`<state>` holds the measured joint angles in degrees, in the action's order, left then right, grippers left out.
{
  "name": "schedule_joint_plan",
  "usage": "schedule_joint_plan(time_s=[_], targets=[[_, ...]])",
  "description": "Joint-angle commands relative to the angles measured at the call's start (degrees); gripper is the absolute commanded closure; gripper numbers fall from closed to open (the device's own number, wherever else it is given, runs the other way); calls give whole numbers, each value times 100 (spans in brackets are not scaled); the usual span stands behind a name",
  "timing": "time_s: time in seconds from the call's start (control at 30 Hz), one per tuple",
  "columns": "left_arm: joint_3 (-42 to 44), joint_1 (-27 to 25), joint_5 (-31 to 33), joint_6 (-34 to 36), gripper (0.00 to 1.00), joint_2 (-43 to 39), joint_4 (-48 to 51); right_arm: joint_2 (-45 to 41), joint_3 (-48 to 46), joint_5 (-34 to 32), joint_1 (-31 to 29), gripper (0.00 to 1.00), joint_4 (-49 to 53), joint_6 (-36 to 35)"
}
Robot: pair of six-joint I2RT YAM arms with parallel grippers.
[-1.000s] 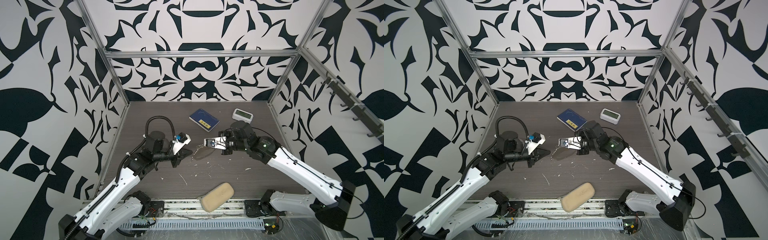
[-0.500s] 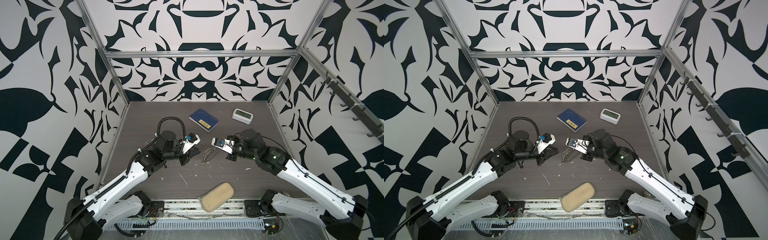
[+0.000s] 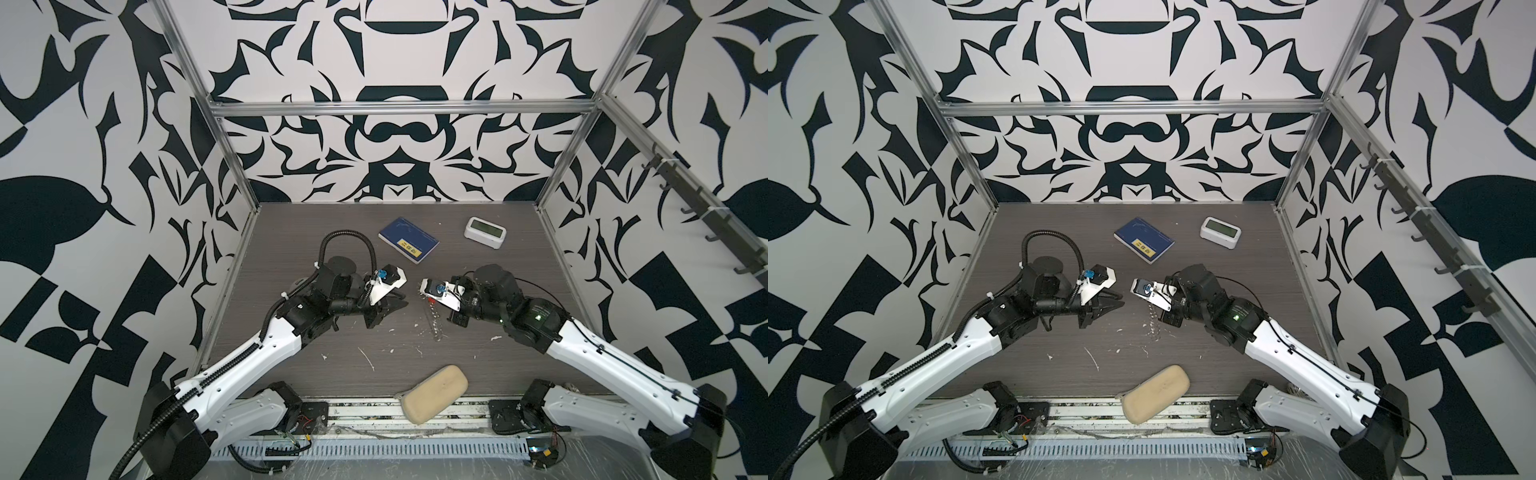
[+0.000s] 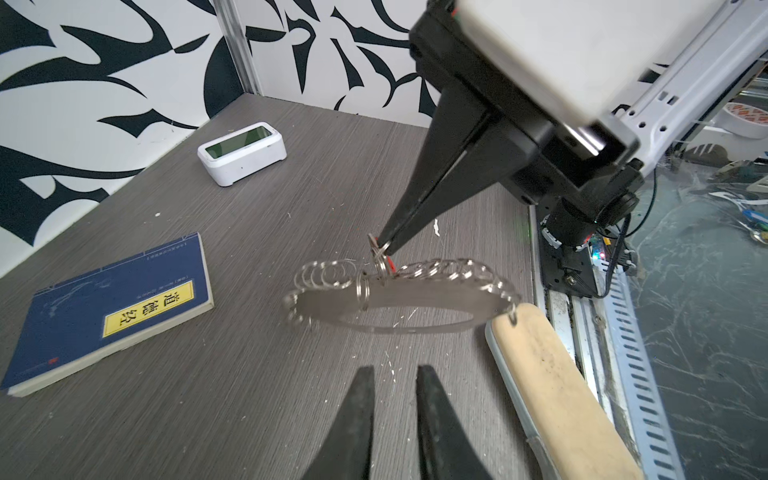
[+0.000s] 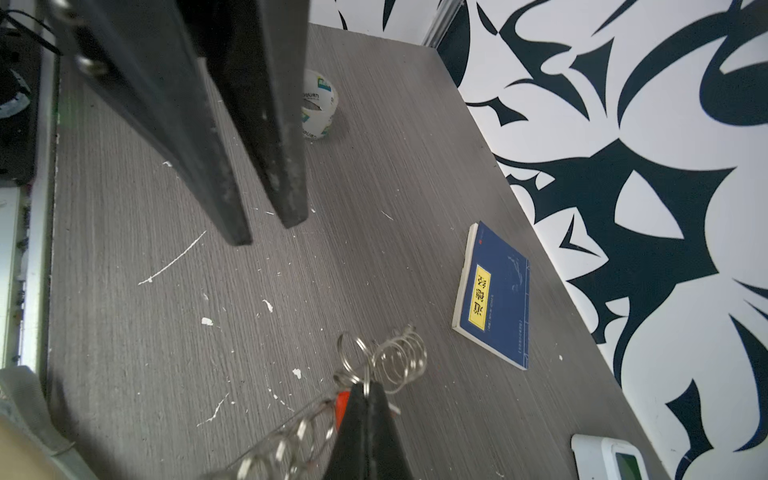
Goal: Remove the keys from the keyring
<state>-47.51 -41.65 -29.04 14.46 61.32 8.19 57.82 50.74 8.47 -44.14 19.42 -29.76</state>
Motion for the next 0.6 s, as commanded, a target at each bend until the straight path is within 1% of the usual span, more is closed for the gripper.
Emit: schedule_joint_plan(time_s=[0.0, 0.07, 0.2, 0.27, 0.33, 0.57], targets=[[-159, -19, -144, 40, 78, 13, 6, 6, 340, -300, -26, 100, -244, 346], [-105, -19, -125, 48, 78, 44, -90, -23, 311, -254, -28, 100, -311, 324], [-214, -19, -299, 98, 80, 265, -217, -188, 104, 175, -24, 100, -744, 274], [-307, -19, -356, 151, 85, 410, -278, -256, 24, 326, -24, 100, -888, 209], [-402, -19, -361, 251, 88, 535, -275, -286, 3, 404, -24, 100, -922, 165], [-637, -19, -570, 339, 91, 738, -311, -328, 37, 454, -24, 100, -956, 380]])
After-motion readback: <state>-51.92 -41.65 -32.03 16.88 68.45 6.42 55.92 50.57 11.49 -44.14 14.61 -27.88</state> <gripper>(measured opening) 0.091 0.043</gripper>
